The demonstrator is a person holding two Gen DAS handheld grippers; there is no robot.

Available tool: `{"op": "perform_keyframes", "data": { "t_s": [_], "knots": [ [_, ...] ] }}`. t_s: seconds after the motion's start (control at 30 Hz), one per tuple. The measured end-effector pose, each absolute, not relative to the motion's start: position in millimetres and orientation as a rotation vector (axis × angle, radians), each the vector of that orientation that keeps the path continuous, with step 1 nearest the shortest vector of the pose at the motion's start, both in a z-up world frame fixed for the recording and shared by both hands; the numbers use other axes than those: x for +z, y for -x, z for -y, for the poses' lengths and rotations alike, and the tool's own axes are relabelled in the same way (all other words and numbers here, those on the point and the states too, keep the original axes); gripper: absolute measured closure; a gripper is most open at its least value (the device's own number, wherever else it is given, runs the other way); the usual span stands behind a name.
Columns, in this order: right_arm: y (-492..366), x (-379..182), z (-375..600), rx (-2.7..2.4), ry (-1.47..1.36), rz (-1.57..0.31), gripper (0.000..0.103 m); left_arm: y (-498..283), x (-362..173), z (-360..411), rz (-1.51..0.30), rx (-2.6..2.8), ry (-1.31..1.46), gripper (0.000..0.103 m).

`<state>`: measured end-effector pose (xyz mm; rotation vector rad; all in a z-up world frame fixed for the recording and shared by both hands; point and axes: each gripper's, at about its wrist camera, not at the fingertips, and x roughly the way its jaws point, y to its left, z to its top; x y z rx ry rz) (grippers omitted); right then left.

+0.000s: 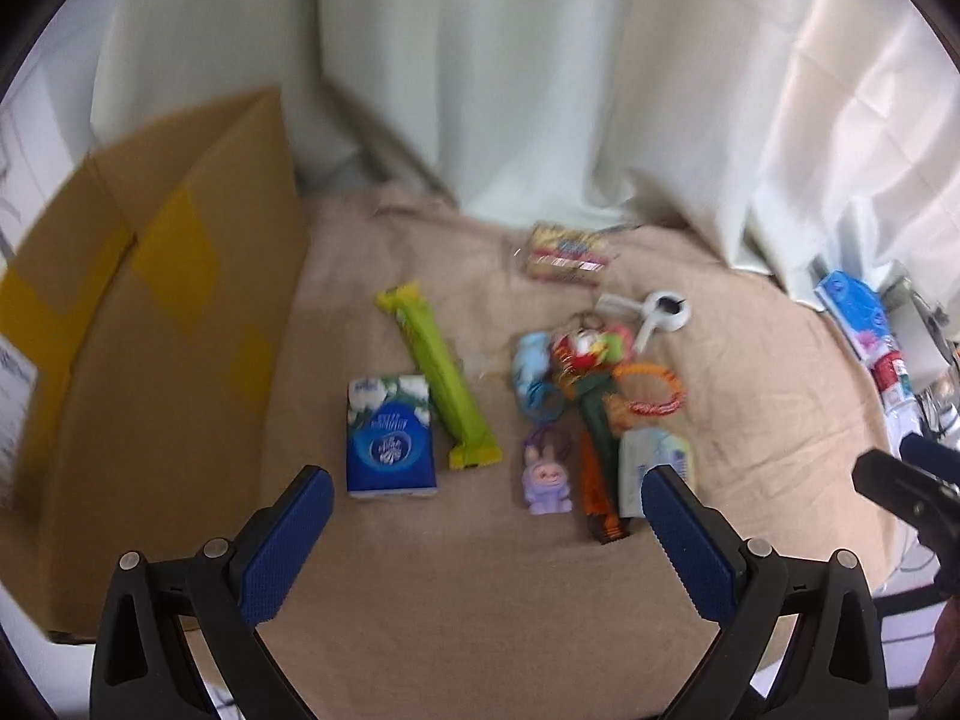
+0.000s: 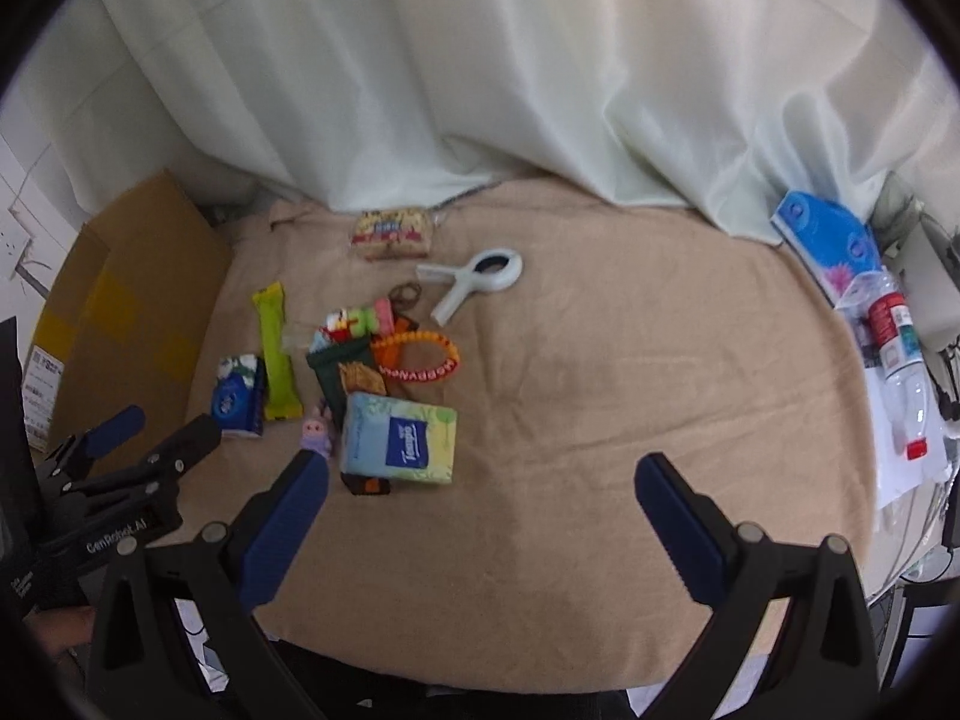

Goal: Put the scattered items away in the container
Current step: 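Move both grippers toward the scattered items beside the cardboard box, then grasp the blue Vinda tissue pack with left gripper while right grasps Tempo pack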

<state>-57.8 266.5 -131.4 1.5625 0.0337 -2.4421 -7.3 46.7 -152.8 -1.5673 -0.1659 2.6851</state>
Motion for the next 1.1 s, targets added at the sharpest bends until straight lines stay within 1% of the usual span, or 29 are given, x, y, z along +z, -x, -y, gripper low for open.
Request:
{"op": "perform_keyframes", "data": {
  "t_s": [0.2,0.37,0.5,0.67,0.73,0.83,0.93,0.97,1.03,1.1],
  "knots": [
    [72,-164,-250,-2.351,-1.589,-0.010,0.002,18,-191,-31,0.110,2.710,1.621,0.000],
    [83,-184,-236,-2.313,-1.586,-0.030,0.003,31,-207,-15,0.128,2.730,1.646,0.000],
    [89,-195,-231,-2.285,-1.586,-0.016,0.007,40,-215,-10,0.174,2.723,1.657,0.000],
    [95,-206,-229,-2.245,-1.623,0.011,0.013,48,-230,-13,0.140,2.702,1.669,0.000],
    [96,-208,-230,-2.241,-1.629,0.018,0.014,48,-232,-11,0.143,2.702,1.665,0.000],
    [97,-208,-229,-2.247,-1.621,0.013,0.014,48,-229,-6,0.202,2.723,1.633,0.000],
    [98,-210,-229,-2.240,-1.624,0.020,0.017,51,-231,-5,0.216,2.728,1.631,0.000],
    [99,-211,-228,-2.233,-1.627,0.029,0.018,53,-233,-6,0.208,2.730,1.640,0.001],
    [99,-212,-226,-2.224,-1.634,0.026,0.019,55,-235,-6,0.201,2.734,1.651,0.013],
    [99,-212,-225,-2.225,-1.630,0.011,0.019,55,-238,-4,0.196,2.730,1.673,0.019]
  ]
}}
